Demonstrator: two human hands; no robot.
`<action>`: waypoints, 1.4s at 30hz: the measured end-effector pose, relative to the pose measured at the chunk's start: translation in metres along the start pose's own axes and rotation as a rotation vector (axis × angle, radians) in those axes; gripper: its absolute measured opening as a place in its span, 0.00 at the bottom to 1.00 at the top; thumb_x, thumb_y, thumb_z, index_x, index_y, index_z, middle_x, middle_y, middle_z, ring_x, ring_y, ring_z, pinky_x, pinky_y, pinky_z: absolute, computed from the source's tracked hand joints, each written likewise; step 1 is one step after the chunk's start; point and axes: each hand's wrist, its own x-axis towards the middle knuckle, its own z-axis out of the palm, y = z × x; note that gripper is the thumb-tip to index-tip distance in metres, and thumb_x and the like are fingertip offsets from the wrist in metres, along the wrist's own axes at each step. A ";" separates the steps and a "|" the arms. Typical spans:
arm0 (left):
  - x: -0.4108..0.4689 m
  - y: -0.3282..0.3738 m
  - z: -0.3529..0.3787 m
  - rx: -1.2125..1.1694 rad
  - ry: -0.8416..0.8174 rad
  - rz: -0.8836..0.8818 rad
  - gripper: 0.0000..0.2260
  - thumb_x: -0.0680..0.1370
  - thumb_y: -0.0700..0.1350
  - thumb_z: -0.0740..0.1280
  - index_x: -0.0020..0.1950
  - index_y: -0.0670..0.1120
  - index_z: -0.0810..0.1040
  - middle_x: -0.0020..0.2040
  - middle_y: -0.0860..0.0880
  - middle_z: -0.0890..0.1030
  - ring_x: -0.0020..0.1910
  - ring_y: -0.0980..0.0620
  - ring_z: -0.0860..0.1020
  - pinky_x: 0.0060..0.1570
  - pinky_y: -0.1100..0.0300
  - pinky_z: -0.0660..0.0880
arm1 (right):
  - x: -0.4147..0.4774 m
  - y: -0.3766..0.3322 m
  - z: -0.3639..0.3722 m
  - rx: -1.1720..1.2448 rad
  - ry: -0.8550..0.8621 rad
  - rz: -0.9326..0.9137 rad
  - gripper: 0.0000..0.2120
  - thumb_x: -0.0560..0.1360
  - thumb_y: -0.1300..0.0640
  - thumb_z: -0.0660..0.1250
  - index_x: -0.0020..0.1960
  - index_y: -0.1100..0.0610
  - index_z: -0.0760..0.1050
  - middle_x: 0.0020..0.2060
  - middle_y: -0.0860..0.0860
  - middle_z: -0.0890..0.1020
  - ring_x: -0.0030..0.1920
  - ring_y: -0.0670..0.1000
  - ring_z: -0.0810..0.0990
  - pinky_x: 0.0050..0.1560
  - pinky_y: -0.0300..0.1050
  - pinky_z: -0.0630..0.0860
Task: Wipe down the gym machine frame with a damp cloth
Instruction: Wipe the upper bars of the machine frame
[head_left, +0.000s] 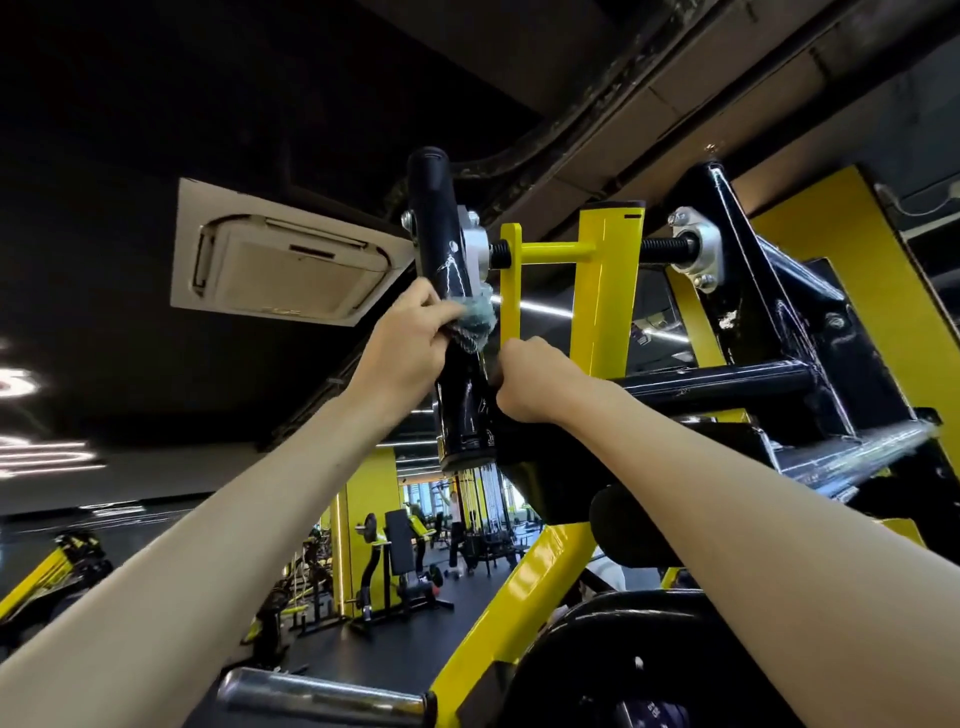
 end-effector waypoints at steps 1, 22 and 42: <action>-0.013 0.001 -0.001 0.015 -0.047 0.066 0.15 0.73 0.27 0.63 0.56 0.36 0.81 0.43 0.41 0.73 0.40 0.46 0.73 0.42 0.48 0.77 | 0.001 0.001 -0.001 0.001 -0.007 0.004 0.15 0.77 0.62 0.62 0.63 0.63 0.68 0.60 0.61 0.74 0.58 0.61 0.75 0.53 0.49 0.73; 0.000 -0.008 -0.006 0.021 -0.066 0.035 0.17 0.72 0.26 0.63 0.58 0.37 0.81 0.42 0.41 0.72 0.42 0.45 0.73 0.45 0.51 0.73 | 0.031 -0.004 -0.031 0.004 -0.403 -0.007 0.15 0.79 0.63 0.63 0.64 0.65 0.74 0.41 0.54 0.78 0.34 0.49 0.71 0.32 0.37 0.71; 0.079 -0.025 -0.006 0.190 0.011 0.059 0.15 0.79 0.34 0.60 0.63 0.41 0.78 0.45 0.45 0.68 0.46 0.44 0.72 0.49 0.46 0.74 | 0.082 0.007 0.003 0.795 0.151 0.114 0.05 0.75 0.66 0.59 0.41 0.59 0.70 0.40 0.54 0.73 0.41 0.52 0.72 0.34 0.40 0.67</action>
